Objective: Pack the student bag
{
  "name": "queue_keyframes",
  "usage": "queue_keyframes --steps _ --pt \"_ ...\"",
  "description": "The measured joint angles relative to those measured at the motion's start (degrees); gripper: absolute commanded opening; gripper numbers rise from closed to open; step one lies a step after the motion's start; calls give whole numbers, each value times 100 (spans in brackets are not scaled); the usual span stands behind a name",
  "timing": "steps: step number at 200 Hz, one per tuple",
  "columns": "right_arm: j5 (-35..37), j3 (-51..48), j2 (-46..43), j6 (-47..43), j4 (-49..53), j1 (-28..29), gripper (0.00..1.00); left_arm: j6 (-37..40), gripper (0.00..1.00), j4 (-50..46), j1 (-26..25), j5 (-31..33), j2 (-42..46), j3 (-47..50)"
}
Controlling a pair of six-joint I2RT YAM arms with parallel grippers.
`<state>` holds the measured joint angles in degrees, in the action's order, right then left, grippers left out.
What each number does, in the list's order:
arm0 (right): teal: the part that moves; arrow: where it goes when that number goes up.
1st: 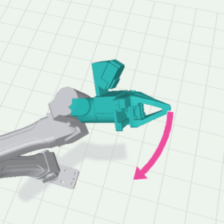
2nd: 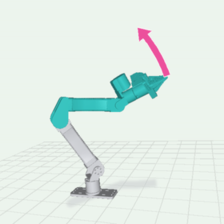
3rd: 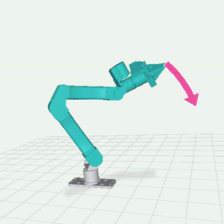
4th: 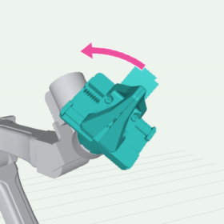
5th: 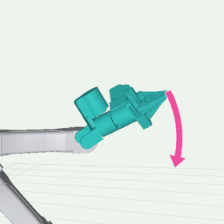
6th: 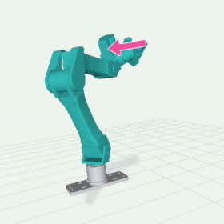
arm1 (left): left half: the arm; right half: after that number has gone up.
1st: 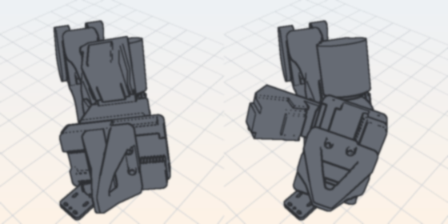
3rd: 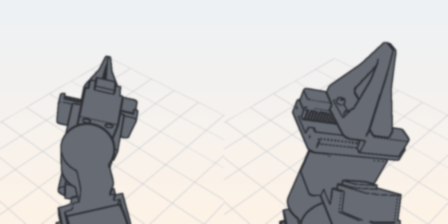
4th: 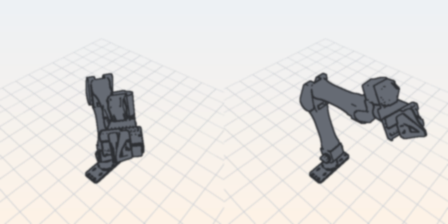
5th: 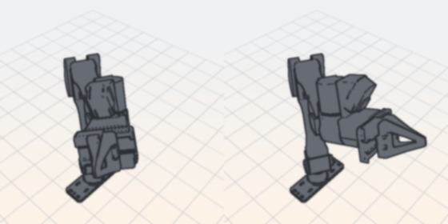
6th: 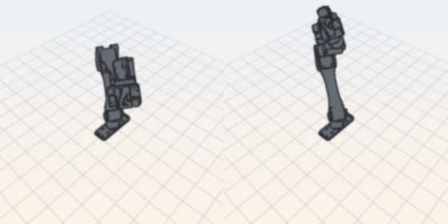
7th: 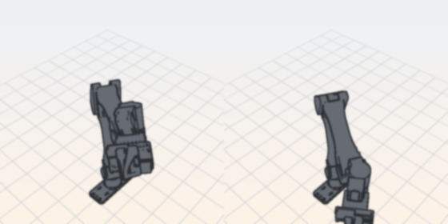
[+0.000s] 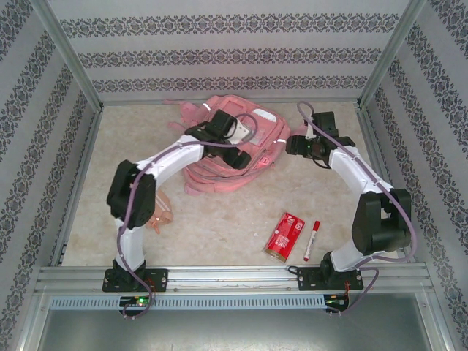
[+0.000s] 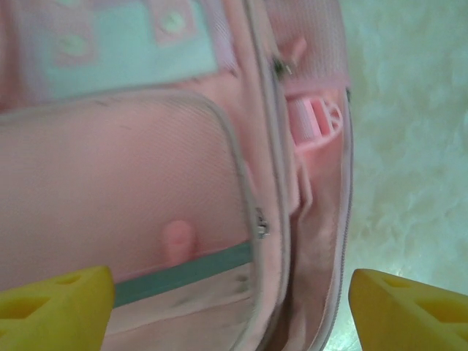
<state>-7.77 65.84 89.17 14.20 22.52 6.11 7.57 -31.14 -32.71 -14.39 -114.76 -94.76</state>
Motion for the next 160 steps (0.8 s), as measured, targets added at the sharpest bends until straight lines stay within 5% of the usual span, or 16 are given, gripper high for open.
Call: queue_keyframes --steps 27,34,42,94,101,160 --pt "-201 -11 42 -387 -293 4 85 15 79 -369 -146 289 -608 -387" --pt "-197 9 74 -442 -313 4 97 4 78 -435 -149 476 -726 -483" --pt "-140 50 136 -485 -310 2 98 -15 75 -472 -144 680 -826 -575" --pt "1001 269 260 -275 -358 -48 98 -188 8 -723 -184 1556 -942 -833" --pt "817 269 260 -385 -372 -81 98 -164 0 -732 -179 1567 -942 -863" --pt "-2269 920 1097 -2916 164 -140 86 219 0 -986 -103 1198 -645 -1054"
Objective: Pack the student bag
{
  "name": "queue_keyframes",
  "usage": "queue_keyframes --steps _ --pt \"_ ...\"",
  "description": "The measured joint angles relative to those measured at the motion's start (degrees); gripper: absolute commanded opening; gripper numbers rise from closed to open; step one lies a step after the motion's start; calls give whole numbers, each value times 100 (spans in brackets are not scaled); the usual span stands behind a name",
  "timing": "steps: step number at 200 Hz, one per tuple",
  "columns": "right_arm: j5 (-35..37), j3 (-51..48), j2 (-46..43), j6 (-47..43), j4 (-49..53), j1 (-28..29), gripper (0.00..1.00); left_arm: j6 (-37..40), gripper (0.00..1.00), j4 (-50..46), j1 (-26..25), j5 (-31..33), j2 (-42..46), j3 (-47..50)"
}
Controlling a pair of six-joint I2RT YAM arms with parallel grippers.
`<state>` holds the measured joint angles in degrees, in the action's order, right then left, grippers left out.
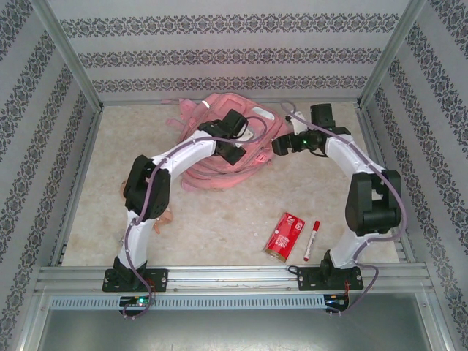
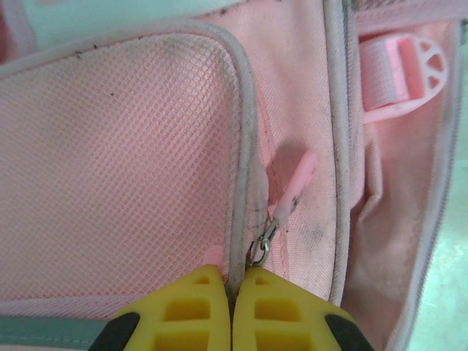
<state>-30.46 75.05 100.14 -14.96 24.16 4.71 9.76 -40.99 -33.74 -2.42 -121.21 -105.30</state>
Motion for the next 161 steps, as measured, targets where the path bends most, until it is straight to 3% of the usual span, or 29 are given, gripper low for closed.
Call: queue_keyframes --steps 35,64,143,161 --pt "-407 1056 890 -1394 885 42 72 192 0 -105 9 -173 450 -31" --pt "-494 1259 1093 -2096 1119 63 63 289 0 -262 9 -361 481 -195" --pt "-664 1316 1318 -3053 1443 221 59 323 0 -367 9 -494 481 -284" --pt "-667 1193 1318 -3134 1427 221 48 330 0 -367 9 -520 481 -293"
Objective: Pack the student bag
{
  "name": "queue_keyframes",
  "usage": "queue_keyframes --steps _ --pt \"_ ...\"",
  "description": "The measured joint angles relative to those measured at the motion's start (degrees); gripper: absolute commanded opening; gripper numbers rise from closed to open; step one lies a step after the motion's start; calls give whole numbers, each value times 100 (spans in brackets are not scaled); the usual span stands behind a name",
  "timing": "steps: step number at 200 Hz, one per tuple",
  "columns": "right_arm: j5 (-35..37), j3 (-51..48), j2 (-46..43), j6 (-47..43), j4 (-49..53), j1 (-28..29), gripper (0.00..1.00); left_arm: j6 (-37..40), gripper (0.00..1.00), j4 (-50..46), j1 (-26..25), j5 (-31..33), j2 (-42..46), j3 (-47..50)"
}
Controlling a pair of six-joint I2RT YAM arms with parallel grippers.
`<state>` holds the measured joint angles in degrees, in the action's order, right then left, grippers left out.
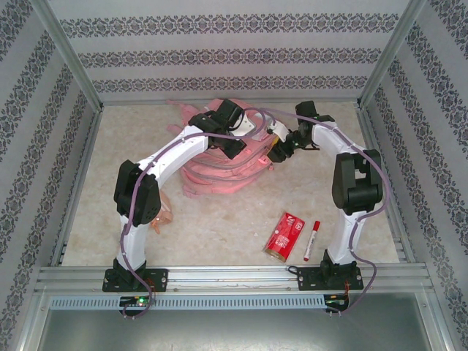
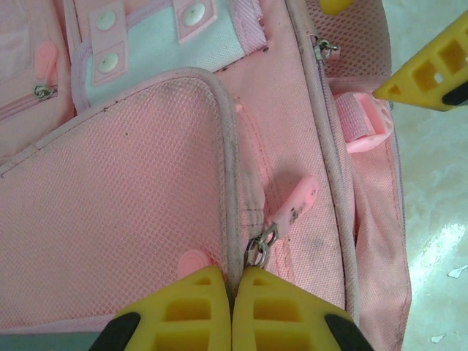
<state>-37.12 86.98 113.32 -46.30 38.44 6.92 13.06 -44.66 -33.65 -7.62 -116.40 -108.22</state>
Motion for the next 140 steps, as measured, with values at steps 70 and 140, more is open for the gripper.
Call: queue_keyframes --steps 70,140 --pt "-17 -520 -2 83 -905 76 0 -72 0 7 2 -155 0 -2" --pt "-433 -1049 -553 57 -997 -17 0 -413 0 9 39 -271 0 -4"
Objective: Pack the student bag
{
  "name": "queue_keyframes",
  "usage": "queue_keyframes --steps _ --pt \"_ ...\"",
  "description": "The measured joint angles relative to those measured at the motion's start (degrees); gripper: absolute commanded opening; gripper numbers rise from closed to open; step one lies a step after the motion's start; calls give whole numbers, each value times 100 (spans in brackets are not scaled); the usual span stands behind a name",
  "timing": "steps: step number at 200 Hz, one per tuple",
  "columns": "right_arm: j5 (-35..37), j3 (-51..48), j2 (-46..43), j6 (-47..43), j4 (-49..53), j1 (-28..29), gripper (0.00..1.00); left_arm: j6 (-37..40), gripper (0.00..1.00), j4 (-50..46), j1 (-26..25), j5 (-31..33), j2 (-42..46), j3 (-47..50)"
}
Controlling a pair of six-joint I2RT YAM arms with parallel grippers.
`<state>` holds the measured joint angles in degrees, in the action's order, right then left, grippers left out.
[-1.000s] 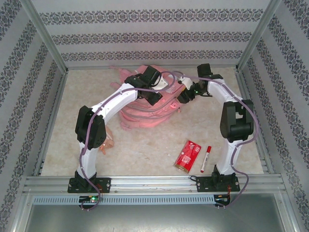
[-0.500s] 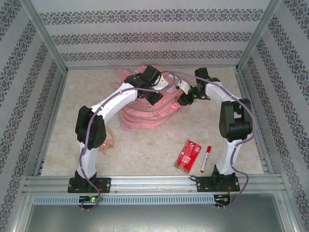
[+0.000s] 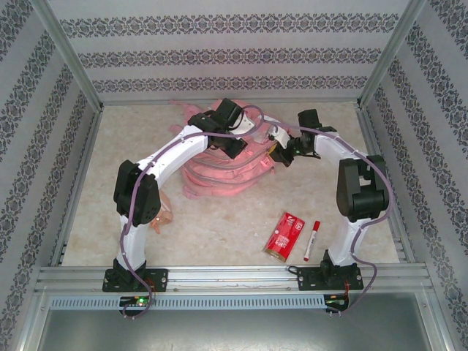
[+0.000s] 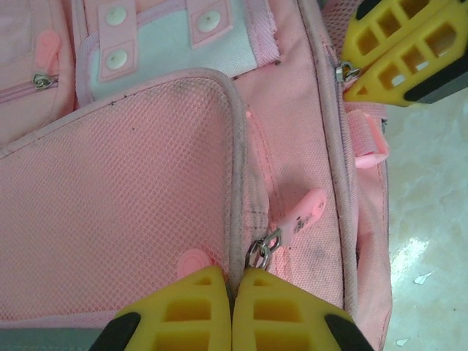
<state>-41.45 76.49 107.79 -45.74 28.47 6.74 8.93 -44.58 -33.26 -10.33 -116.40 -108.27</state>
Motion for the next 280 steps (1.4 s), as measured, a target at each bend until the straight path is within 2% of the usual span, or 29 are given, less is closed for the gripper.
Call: queue_keyframes --steps 68,110,141,191,199,206,210,227,234,246,259,271,280 --pt "-452 890 22 197 1956 -61 0 -236 0 42 0 -83 0 -15" --pt "-1038 804 13 1064 2275 205 0 -695 0 186 0 -295 -2 -24" --pt "-1342 122 -155 2122 1718 658 0 -1078 0 518 -2 -496 -2 94" --pt "-1390 -1036 -387 3963 -468 1222 0 -1469 0 584 39 -575 -17 396" --pt "-1390 -1276 -487 4291 -916 1266 0 -1550 9 597 42 -579 -17 417" --pt "-1386 -1545 -619 4634 -1357 1307 18 -1593 19 640 39 -595 -17 424" --pt "-1360 -1685 -691 4769 -1578 1333 23 -1652 22 647 37 -581 -17 424" --pt "-1270 -2295 -1152 5324 -2267 1384 28 -1862 30 782 48 -645 -17 426" --pt "-1207 -2498 -1390 5383 -2404 1414 34 -1947 32 852 55 -688 -13 426" --pt "-1069 -2787 -1821 5285 -2559 1416 39 -2098 39 925 68 -754 15 431" --pt "-868 -3016 -2337 4920 -2621 1399 41 -2273 46 935 101 -802 160 551" --pt "-632 -3134 -2756 4232 -2643 1364 43 -2426 47 868 116 -881 402 763" --pt "-455 -3193 -2981 3591 -2688 1362 48 -2581 47 793 127 -946 664 973"
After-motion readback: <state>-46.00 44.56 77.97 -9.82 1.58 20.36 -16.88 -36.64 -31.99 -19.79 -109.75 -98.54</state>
